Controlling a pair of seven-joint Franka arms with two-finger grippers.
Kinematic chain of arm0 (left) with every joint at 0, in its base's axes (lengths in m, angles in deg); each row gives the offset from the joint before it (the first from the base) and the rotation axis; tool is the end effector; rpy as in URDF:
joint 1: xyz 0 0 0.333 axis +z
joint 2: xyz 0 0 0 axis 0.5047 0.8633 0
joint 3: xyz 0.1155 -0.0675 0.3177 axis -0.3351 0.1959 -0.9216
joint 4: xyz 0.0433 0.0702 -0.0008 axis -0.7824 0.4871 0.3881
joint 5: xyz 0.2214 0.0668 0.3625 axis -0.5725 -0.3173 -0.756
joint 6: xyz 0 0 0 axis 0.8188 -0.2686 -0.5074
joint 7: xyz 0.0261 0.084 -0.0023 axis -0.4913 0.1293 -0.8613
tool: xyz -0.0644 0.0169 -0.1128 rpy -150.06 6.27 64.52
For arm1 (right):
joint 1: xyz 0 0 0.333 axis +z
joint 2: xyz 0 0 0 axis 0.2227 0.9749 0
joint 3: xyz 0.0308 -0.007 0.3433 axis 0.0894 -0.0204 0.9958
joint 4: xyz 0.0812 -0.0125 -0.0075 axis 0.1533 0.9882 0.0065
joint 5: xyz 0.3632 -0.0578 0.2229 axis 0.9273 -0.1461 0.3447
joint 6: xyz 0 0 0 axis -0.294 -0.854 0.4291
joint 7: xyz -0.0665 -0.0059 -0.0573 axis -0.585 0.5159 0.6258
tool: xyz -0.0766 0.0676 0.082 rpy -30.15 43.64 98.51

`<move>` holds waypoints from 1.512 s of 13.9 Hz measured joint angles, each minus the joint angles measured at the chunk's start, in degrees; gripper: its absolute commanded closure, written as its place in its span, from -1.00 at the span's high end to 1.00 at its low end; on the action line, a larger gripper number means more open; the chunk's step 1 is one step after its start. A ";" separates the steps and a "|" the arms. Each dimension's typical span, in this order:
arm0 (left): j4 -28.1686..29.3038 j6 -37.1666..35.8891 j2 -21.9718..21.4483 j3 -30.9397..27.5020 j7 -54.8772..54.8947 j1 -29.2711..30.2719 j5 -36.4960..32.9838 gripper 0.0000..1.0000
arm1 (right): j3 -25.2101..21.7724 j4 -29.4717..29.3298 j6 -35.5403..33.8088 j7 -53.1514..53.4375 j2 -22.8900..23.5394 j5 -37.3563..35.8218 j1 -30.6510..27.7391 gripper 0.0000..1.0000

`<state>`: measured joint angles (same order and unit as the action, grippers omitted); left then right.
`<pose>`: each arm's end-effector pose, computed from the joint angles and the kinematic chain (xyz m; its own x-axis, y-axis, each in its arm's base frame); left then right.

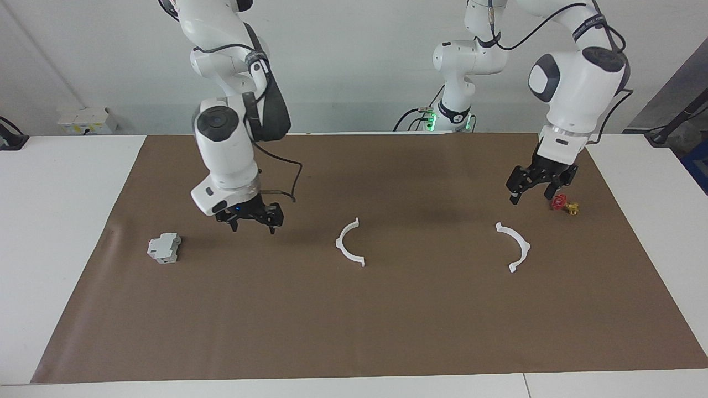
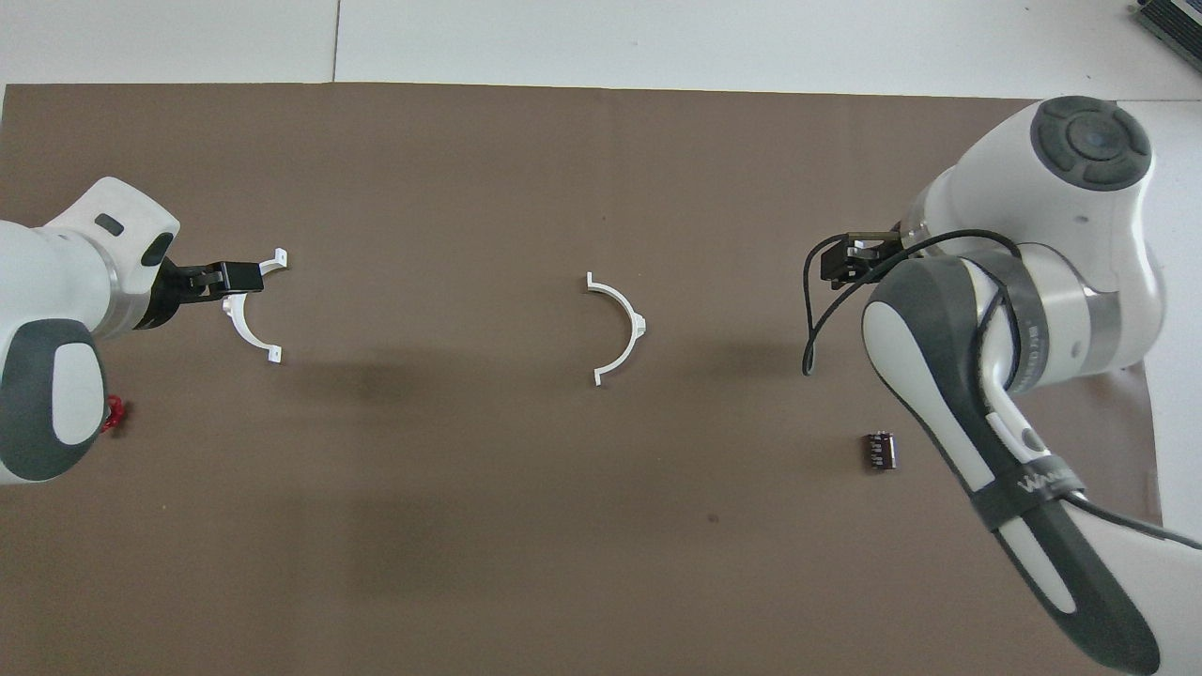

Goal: Assemble drain pipe with both arms
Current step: 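Carry the other clamp half with the left gripper toward the placed half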

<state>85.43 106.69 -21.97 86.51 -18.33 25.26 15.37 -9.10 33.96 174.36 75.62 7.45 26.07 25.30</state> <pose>0.6074 -0.0327 0.4251 0.9685 0.1137 0.2213 0.1057 -0.9932 0.0479 0.6544 0.0860 0.4399 0.9926 -0.1135 -0.0423 -0.1111 -0.9922 0.0565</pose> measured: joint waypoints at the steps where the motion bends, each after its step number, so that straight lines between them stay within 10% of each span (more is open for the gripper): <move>1: 0.69 1.88 1.44 -0.03 0.01 0.94 0.00 1.00 | 0.00 0.11 -2.63 -1.60 -0.73 -0.01 -1.43 1.00; 11: 8.10 15.93 11.17 0.31 0.82 3.80 0.00 0.91 | 0.03 1.51 -10.48 -20.24 -7.78 -0.06 -17.04 1.00; 18: 8.02 16.03 10.99 0.32 0.82 3.80 0.00 -1.00 | 1.70 1.72 -10.79 -7.39 -13.43 -0.53 -7.75 1.00; 21: 7.67 15.17 10.89 0.45 0.82 3.77 0.00 -1.00 | 1.50 -0.15 -12.93 -6.51 -13.95 -0.53 -7.14 1.00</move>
<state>93.10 121.86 -11.08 86.96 -17.51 29.03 15.37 -7.60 33.81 161.44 69.10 -6.50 25.54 18.16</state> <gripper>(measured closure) 0.903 0.000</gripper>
